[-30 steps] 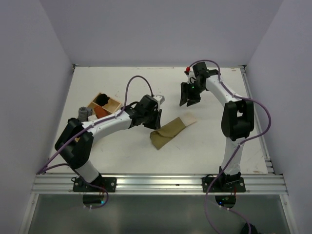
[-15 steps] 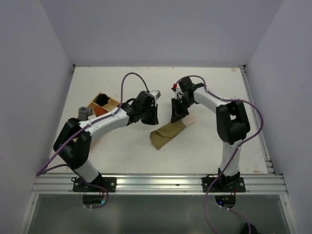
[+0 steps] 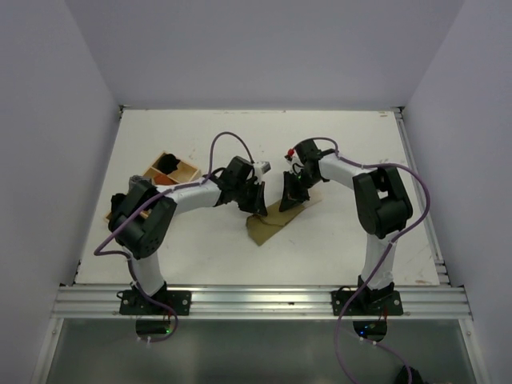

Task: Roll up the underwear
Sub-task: Fold the underwear

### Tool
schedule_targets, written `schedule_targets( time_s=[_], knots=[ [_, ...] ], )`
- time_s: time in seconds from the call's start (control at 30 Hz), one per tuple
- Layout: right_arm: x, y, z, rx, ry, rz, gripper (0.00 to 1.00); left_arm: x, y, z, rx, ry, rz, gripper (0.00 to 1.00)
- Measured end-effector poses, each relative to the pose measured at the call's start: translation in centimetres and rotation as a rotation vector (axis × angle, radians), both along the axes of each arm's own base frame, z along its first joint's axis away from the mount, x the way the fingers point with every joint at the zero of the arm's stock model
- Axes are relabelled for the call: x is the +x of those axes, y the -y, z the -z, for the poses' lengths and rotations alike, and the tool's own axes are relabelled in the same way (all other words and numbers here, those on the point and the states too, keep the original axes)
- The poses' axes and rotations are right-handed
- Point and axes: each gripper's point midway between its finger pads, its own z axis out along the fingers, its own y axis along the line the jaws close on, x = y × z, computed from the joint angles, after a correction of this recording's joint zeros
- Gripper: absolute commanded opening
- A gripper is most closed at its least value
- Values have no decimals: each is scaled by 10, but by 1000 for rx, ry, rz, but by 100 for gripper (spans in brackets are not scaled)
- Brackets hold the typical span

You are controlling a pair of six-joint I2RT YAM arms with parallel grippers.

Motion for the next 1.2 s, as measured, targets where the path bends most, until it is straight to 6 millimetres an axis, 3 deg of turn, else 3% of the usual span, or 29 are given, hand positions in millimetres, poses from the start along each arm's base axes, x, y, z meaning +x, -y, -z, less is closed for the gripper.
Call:
schedule_targets(
  time_s=[0.13, 0.3, 0.67, 0.93, 1.2],
  knots=[
    [2, -2, 1, 7, 12, 2, 2, -21, -14, 25, 37, -47, 24, 0],
    [2, -2, 1, 7, 13, 2, 2, -26, -16, 37, 40, -53, 38, 0],
    [1, -1, 5, 1, 4, -1, 1, -28, -18, 33, 40, -44, 44, 0],
    [1, 0, 6, -2, 6, -6, 1, 3, -3, -2, 5, 54, 49, 0],
    [0, 1, 6, -5, 3, -6, 1, -9, -17, 19, 60, 30, 63, 0]
  ],
)
